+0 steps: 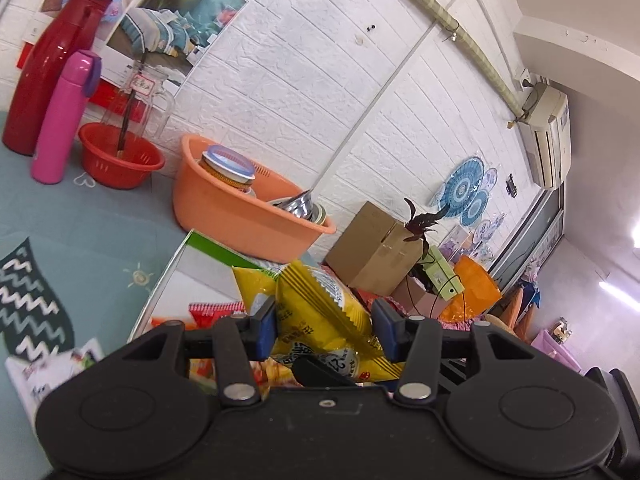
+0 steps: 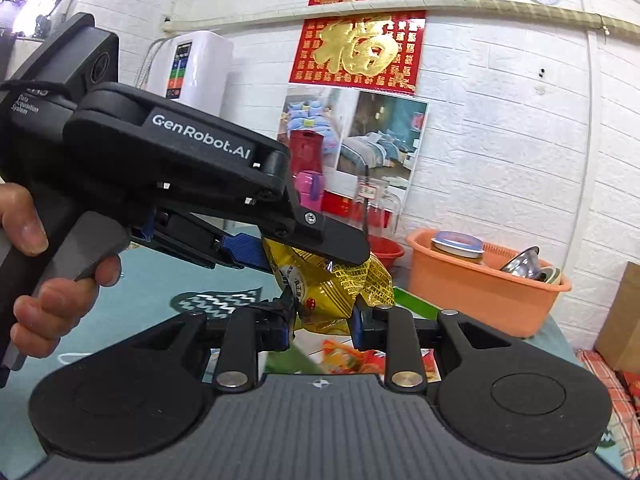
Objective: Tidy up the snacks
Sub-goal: 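Carry the yellow chip bag into the green box and release it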
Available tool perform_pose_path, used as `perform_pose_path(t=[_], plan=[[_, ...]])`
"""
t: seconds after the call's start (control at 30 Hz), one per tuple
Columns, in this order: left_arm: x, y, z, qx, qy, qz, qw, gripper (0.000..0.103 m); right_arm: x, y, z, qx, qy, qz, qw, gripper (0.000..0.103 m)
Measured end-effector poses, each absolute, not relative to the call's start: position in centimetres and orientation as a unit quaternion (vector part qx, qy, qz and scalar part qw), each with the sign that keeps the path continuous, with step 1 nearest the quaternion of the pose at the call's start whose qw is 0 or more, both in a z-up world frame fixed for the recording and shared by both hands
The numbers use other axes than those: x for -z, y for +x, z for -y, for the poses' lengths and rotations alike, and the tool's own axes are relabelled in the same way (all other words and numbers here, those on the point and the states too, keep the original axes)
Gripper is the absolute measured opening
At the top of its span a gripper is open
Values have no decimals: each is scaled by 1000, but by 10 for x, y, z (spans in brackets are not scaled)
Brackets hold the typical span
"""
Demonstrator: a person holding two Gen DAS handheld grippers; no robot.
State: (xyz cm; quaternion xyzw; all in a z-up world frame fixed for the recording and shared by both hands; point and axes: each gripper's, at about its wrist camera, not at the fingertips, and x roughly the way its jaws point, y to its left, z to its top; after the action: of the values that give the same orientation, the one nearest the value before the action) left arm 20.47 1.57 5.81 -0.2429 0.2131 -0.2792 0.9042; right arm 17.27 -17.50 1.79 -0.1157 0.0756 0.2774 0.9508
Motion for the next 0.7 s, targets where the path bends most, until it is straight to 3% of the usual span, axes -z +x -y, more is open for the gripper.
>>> perform_pose_path(t=[0.37, 0.4, 0.5, 0.6, 0.67, 0.7], plan=[[-35, 291, -13, 287, -251, -219, 898, 67, -9, 245, 176, -253, -171, -86, 948, 44], [-32, 296, -12, 286, -245, -223, 899, 72, -6, 252, 174, -246, -177, -91, 949, 44], [-22, 304, -11, 270, -219, -246, 905, 103, 3, 269, 165, -232, -204, -127, 942, 45], [-19, 294, -17, 246, -215, -252, 911, 103, 12, 275, 158, -198, -246, -172, 933, 62], [-22, 286, -24, 248, -222, -244, 911, 103, 13, 270, 163, -178, -247, -164, 938, 92], [-24, 282, -27, 244, -226, -243, 911, 103, 12, 267, 166, -173, -239, -162, 942, 98]])
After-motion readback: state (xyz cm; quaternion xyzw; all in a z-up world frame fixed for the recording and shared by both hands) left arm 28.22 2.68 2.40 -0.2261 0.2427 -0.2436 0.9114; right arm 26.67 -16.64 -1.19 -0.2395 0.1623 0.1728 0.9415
